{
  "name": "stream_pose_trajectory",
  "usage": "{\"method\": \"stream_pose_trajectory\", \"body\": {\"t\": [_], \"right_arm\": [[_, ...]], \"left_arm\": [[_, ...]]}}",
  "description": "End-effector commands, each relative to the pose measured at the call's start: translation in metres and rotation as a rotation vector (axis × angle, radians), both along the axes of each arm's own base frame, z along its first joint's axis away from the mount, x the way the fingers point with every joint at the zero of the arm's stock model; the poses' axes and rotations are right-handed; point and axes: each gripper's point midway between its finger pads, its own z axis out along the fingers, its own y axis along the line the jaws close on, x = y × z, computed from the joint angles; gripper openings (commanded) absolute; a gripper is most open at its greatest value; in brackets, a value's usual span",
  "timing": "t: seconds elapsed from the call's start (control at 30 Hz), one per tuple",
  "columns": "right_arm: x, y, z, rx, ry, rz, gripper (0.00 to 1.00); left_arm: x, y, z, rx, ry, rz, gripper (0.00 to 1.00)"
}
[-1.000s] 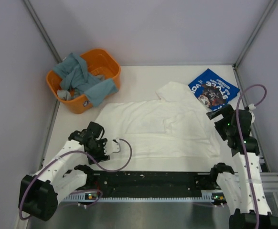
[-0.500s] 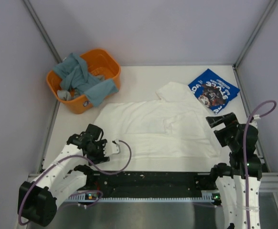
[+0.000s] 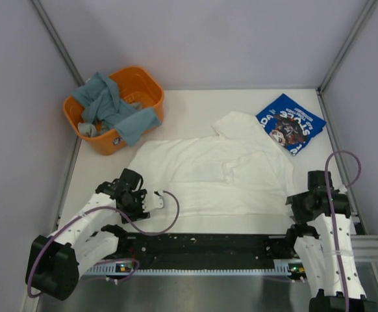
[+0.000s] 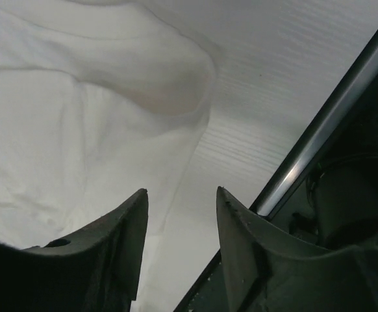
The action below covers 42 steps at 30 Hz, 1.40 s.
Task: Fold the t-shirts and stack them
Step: Grap the side of the flattened tshirt furthest away from the robot with both arms
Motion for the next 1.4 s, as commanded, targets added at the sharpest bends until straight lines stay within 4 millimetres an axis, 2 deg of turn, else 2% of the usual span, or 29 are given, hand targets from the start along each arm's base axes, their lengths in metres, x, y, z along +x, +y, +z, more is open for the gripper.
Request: {"method": "stream_pose_trajectory", "body": {"t": [0.0, 0.07, 0.13, 0.2, 0.27, 0.43, 0.53, 0.6, 0.67, 0.77, 0.83, 0.93, 1.0, 1.1, 1.23, 1.37], "right_arm": [[-0.018, 0.008, -0.032, 0.077, 0.126, -0.136, 0.45], [-0.010, 0.000, -0.033, 0.041, 0.087, -0.162, 0.47], [0.001, -0.007, -0.029, 0.010, 0.023, -0.177, 0.57], [0.012, -0.012, -0.027, -0.017, -0.036, -0.164, 0.62], [0.013, -0.014, -0.034, -0.022, -0.042, -0.173, 0.62], [0.002, -0.001, -0.069, 0.052, 0.079, -0.188, 0.58], [-0.001, -0.008, -0.077, 0.010, 0.136, -0.194, 0.57], [0.005, -0.014, -0.076, -0.022, 0.142, -0.177, 0.56], [0.008, -0.020, -0.074, -0.051, 0.140, -0.177, 0.50], [0.008, -0.027, -0.073, -0.091, 0.143, -0.183, 0.35], [0.005, -0.028, -0.076, -0.097, 0.154, -0.182, 0.25], [0.004, -0.029, -0.076, -0.103, 0.159, -0.190, 0.15], [0.001, -0.031, -0.072, -0.112, 0.166, -0.198, 0.09], [-0.021, -0.044, -0.055, -0.174, 0.229, -0.303, 0.00], [-0.022, -0.044, -0.042, -0.140, 0.179, -0.381, 0.00], [-0.028, -0.041, -0.047, -0.099, 0.207, -0.441, 0.00]], "left_arm": [[0.005, -0.003, 0.000, -0.024, -0.038, 0.000, 0.62], [0.004, -0.006, -0.003, -0.036, -0.034, 0.007, 0.61], [0.004, -0.007, -0.007, -0.045, -0.036, 0.014, 0.61], [0.004, -0.008, -0.010, -0.055, -0.037, 0.032, 0.61], [0.003, -0.009, -0.011, -0.062, -0.031, 0.042, 0.59], [0.005, -0.006, -0.013, -0.049, -0.049, 0.071, 0.53], [0.008, -0.006, -0.012, -0.050, -0.070, 0.075, 0.48], [0.009, -0.006, -0.010, -0.058, -0.084, 0.090, 0.39], [0.010, -0.007, -0.009, -0.066, -0.091, 0.094, 0.28], [0.014, -0.008, -0.006, -0.071, -0.117, 0.098, 0.02], [0.018, -0.007, -0.005, -0.070, -0.138, 0.109, 0.00], [0.019, -0.006, 0.001, -0.066, -0.148, 0.104, 0.00], [0.014, -0.006, 0.005, -0.065, -0.125, 0.080, 0.00], [-0.008, -0.009, 0.012, -0.082, -0.038, -0.012, 0.00], [-0.017, -0.008, 0.019, -0.076, -0.023, -0.102, 0.00], [-0.023, -0.012, 0.030, -0.087, 0.020, -0.205, 0.00]]}}
